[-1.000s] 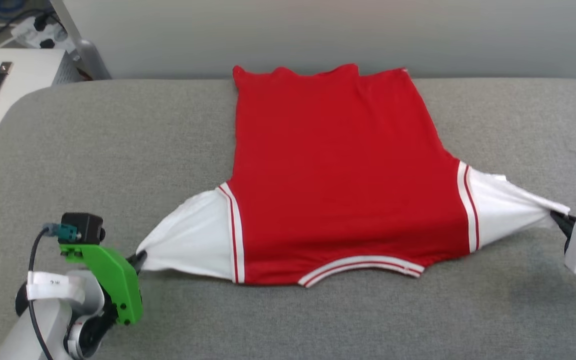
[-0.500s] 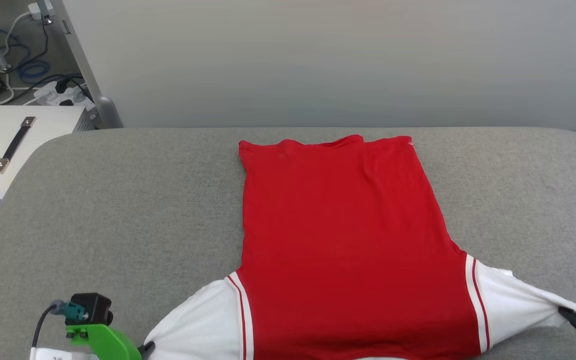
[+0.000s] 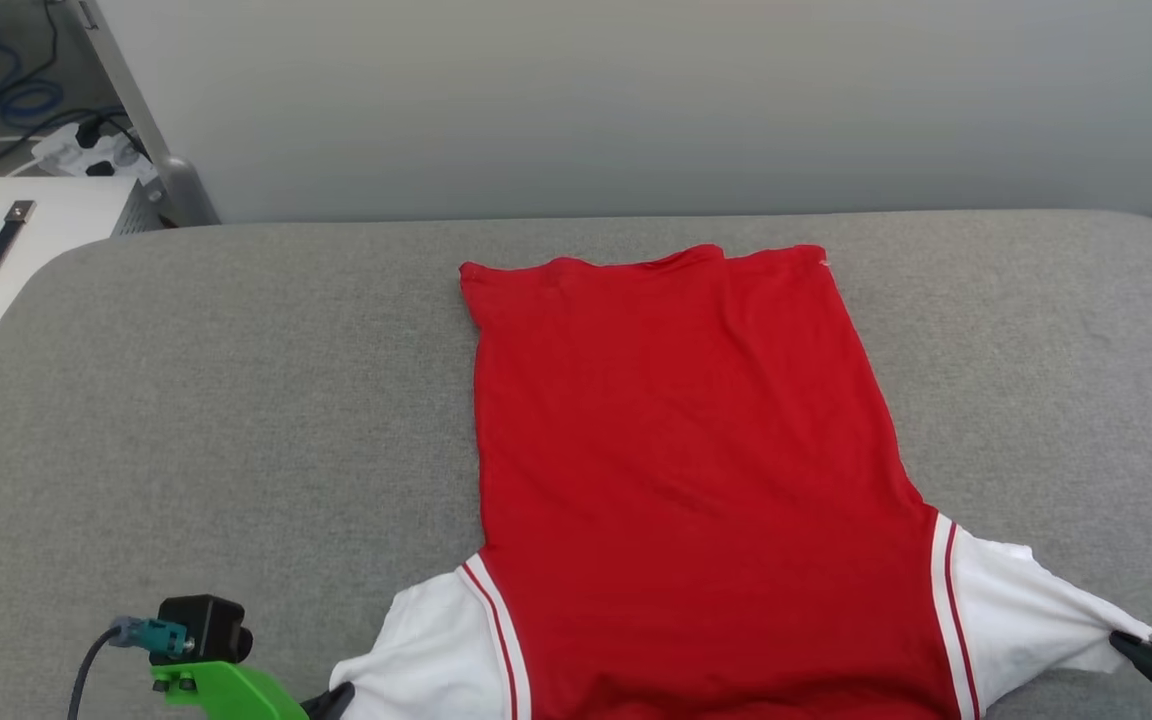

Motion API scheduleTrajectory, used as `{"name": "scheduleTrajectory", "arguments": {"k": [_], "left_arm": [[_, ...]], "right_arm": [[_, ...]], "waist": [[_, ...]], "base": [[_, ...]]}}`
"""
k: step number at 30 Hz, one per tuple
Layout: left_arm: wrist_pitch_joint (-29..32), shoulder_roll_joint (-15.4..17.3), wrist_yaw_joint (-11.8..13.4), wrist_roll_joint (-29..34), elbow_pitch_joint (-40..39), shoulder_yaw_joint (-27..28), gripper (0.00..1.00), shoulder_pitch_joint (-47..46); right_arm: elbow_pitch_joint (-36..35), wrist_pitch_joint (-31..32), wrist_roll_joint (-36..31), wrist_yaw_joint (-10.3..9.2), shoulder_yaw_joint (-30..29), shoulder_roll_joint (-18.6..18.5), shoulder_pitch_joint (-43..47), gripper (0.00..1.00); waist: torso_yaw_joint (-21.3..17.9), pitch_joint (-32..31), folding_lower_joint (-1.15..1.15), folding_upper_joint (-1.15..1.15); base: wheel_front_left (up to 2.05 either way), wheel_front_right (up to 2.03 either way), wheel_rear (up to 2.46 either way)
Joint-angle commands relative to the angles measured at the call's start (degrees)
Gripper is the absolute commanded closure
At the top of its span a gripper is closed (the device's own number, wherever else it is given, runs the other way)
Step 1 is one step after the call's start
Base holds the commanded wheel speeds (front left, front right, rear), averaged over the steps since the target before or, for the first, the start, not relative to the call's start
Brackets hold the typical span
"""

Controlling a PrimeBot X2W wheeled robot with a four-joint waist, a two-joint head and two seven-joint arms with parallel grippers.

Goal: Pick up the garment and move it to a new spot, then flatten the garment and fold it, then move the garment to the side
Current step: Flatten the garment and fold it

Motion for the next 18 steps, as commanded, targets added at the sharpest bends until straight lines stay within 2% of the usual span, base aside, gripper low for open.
{"name": "scheduleTrajectory", "arguments": {"k": [1, 2, 3, 6, 12, 18], "left_arm": [[0.4, 0.4, 0.1, 0.7, -0.9, -0.3, 1.0, -0.5], [0.7, 0.8, 0.0, 1.2, -1.7, -0.6, 1.0, -0.8], [1.1, 1.2, 0.0, 1.8, -2.4, -1.1, 1.0, -1.1], [2.5, 1.9, 0.6, 3.3, -5.1, -2.3, 1.0, -1.8], [4.4, 2.5, 1.9, 4.9, -11.4, -3.3, 1.0, -3.1], [5.4, 3.0, 2.0, 7.5, -15.8, -4.8, 1.0, -5.7]], "right_arm": [[-0.9, 0.7, -0.4, -0.06, -0.5, 0.2, -1.0, 0.74], [-1.4, 1.4, -0.1, -0.06, -1.0, 0.4, -1.4, 0.24], [-1.7, 2.5, 0.7, -0.06, -1.7, 0.9, -1.8, 0.0], [-4.6, 5.6, 2.8, -0.06, -3.3, 1.6, -4.5, 0.0], [-10.0, 11.7, 2.6, -0.06, -3.8, 0.9, -12.6, 0.0], [-8.9, 17.8, -0.7, -0.06, -1.6, 0.3, -26.7, 0.0]], "waist": [[0.5, 2.2, 0.01, 0.0], [0.7, 3.0, 0.01, 0.0], [1.0, 3.9, 0.01, 0.0], [2.0, 6.6, 0.01, 0.0], [4.6, 13.2, 0.01, 0.0], [8.4, 20.1, 0.01, 0.0]], "base": [[0.0, 0.0, 0.0], [0.0, 0.0, 0.0], [0.0, 0.0, 0.0], [0.0, 0.0, 0.0], [0.0, 0.0, 0.0], [0.0, 0.0, 0.0]]}}
